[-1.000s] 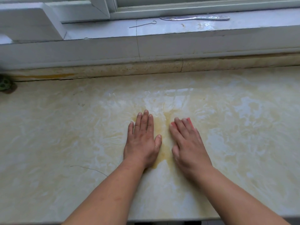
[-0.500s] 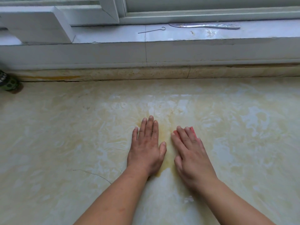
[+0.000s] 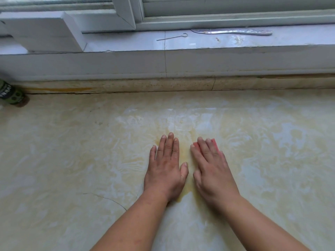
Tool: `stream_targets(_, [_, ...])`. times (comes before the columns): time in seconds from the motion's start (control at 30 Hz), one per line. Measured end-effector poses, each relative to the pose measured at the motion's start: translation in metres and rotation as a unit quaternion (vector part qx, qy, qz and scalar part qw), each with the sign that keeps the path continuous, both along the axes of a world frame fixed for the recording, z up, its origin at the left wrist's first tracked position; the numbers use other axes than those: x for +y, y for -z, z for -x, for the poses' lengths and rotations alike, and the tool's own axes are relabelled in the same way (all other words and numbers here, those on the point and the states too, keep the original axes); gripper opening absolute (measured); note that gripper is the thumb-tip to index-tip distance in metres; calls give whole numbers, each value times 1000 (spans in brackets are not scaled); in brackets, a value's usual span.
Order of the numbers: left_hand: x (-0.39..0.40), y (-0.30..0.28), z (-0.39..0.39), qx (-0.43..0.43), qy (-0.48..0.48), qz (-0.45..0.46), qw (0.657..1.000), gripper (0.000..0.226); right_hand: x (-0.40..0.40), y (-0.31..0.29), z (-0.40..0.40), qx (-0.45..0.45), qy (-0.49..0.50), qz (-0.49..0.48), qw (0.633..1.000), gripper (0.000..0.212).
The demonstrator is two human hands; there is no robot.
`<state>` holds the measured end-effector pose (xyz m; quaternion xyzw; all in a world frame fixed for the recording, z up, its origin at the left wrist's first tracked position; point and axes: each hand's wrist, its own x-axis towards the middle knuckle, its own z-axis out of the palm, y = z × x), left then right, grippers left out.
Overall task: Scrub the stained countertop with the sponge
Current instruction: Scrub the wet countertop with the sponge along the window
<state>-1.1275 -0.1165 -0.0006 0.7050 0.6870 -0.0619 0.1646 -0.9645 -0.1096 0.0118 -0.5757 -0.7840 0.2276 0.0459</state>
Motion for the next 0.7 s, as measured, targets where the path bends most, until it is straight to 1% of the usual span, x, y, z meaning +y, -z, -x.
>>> stream_targets(0.07, [0,0,0,-1,0,0,1000,79,15,3,2,-10,11,3,1000,73])
stream_targets(0.13, [0,0,0,-1,0,1,1000,79,49,3,17,-17,35,3,999,72])
stream_targets(0.23, [2,0,0,-3,-3,-1,1000,83,90,0,34,-19,29,2,999,70])
stream_targets(0.3, [1,0,0,-2,-1,5,1000,84,82,-2,32,-21,20,5,1000,70])
stream_targets(0.37, [1,-1,0,-2,-1,6,1000,84,53,-6,24,-10,2,12,1000,71])
stream_targets(0.47, [1,-2,-1,-12,-4,7,1000,84,20,-7,16,-2,-29,23,999,77])
stream_targets(0.6, [1,-1,0,-14,-2,4,1000,84,66,-3,34,12,-25,17,999,75])
stream_targets(0.7, [2,-1,1,-14,-2,-1,1000,85,98,-3,47,8,-42,15,999,66])
